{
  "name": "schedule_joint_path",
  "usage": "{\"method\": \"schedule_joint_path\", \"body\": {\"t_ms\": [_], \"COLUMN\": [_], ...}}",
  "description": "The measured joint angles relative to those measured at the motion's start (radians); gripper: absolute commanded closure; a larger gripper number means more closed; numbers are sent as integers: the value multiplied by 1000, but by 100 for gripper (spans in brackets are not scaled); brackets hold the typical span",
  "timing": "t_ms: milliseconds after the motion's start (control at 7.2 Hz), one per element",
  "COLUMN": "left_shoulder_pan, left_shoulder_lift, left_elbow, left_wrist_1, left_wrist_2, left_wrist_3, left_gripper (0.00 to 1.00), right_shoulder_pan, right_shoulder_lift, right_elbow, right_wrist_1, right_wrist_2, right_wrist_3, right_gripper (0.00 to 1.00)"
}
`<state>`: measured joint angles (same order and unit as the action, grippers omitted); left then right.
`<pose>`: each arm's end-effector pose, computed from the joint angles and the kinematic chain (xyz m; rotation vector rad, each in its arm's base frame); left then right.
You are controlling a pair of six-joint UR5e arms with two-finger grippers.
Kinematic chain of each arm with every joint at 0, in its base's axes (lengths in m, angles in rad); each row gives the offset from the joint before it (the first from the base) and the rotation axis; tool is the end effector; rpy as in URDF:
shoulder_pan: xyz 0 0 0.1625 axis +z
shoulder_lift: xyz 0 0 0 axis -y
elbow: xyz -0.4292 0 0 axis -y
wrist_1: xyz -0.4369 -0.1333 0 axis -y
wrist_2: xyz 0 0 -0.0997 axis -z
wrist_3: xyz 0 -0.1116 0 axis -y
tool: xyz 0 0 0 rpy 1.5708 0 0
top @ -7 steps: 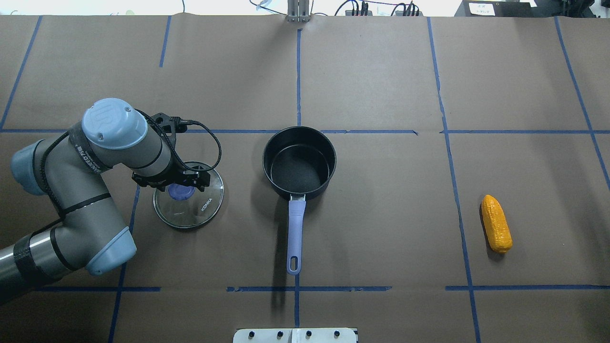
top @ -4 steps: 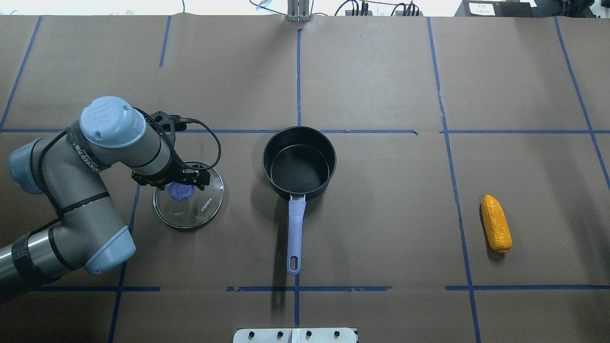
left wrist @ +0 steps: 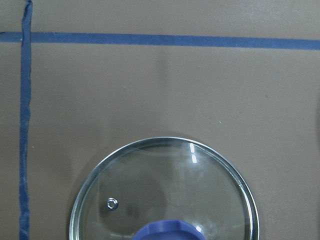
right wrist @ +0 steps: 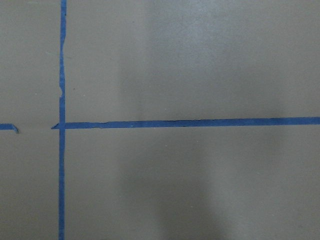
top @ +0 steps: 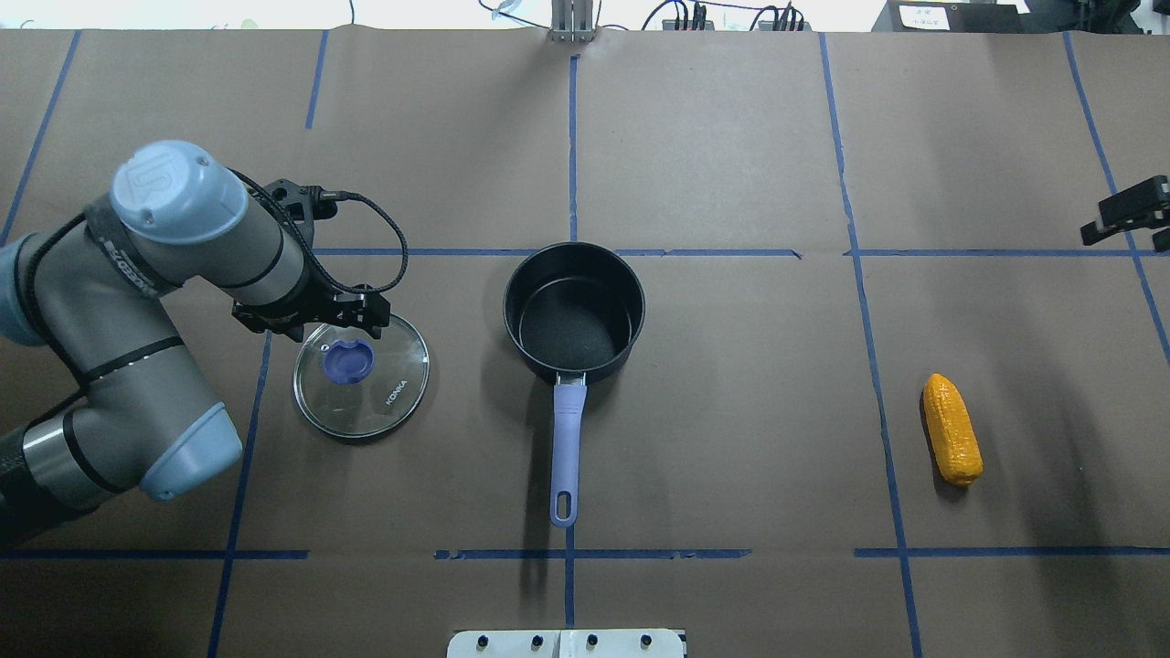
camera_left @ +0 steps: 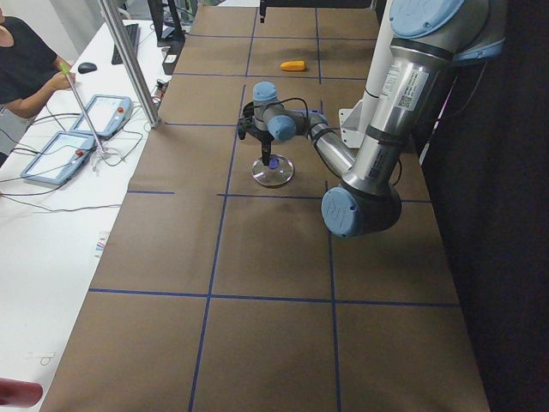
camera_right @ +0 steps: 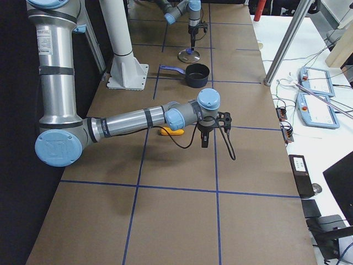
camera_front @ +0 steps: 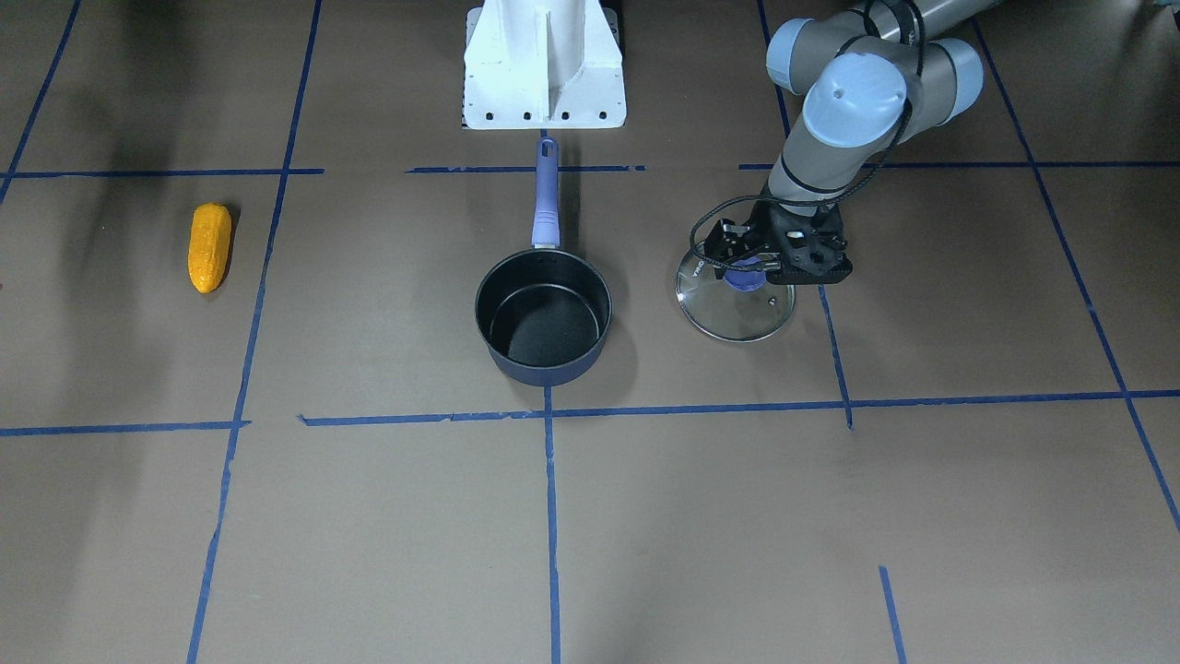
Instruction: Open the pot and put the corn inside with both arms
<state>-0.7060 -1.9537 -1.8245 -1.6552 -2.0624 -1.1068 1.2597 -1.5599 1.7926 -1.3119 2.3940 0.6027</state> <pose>0.4435 -0.4840 0.3090 -0.0018 0.8472 -0.0502 -0.1204 -0.5427 0.5108 0.0600 -0.9263 0.0681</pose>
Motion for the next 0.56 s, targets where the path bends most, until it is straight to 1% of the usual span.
{"method": "schedule_joint_path", "body": {"t_ms": [278, 417, 556], "left_shoulder_pan": [-27, -35, -45], "left_shoulder_lift": [-2, -2, -2], "left_elbow": [-52, -67, -75], "left_wrist_1": [69, 80, 84], "left_wrist_2": [-24, -26, -29], "left_wrist_3": [2, 2, 4], "left_gripper": [0, 0, 0], "right_shoulder_pan": [-130, -190, -241], "right_shoulder_lift": [-1, -3, -5], "right_elbow": [1, 2, 8], "right_wrist_1": [157, 222, 262], "right_wrist_2": [-78, -118, -148], "right_wrist_3": [225, 320, 391], "right_gripper": [0, 0, 0]}}
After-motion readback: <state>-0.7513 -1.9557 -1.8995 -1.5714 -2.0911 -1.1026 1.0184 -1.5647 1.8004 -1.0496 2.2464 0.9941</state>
